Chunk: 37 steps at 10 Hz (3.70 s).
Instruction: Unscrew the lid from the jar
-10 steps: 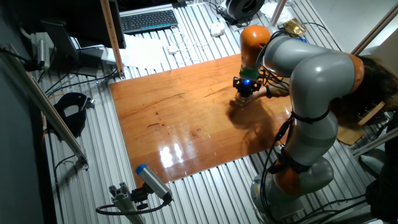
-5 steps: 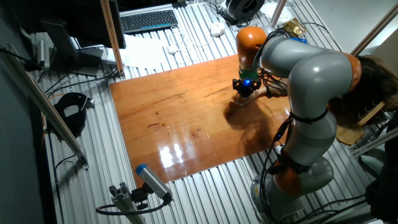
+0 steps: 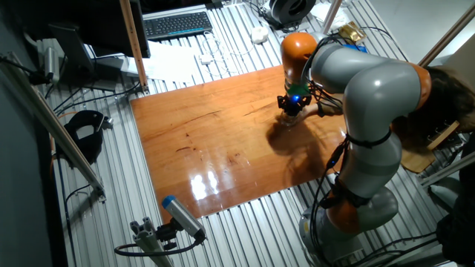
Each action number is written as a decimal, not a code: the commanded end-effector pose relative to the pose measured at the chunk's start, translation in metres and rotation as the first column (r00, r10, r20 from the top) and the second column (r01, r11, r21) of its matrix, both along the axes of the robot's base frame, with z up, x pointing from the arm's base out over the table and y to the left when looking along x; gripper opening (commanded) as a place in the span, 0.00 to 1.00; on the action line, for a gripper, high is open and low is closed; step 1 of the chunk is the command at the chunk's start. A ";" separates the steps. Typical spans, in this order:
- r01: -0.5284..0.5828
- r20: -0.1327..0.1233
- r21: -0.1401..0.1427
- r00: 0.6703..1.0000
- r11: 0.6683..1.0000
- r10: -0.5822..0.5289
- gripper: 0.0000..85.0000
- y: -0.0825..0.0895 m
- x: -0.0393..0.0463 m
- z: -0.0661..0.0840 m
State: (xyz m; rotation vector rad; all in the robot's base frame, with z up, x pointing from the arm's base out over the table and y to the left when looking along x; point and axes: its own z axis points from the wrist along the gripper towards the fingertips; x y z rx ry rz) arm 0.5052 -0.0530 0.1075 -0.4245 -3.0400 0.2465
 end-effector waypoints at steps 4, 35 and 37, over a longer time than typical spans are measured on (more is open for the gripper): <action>-0.026 -0.002 0.042 1.000 0.999 0.026 0.40 0.000 -0.0006 0.001; -0.087 0.010 0.055 0.996 0.995 0.087 0.60 0.004 -0.0021 0.005; -0.090 0.000 0.059 0.996 0.994 0.091 0.60 0.003 -0.0017 0.010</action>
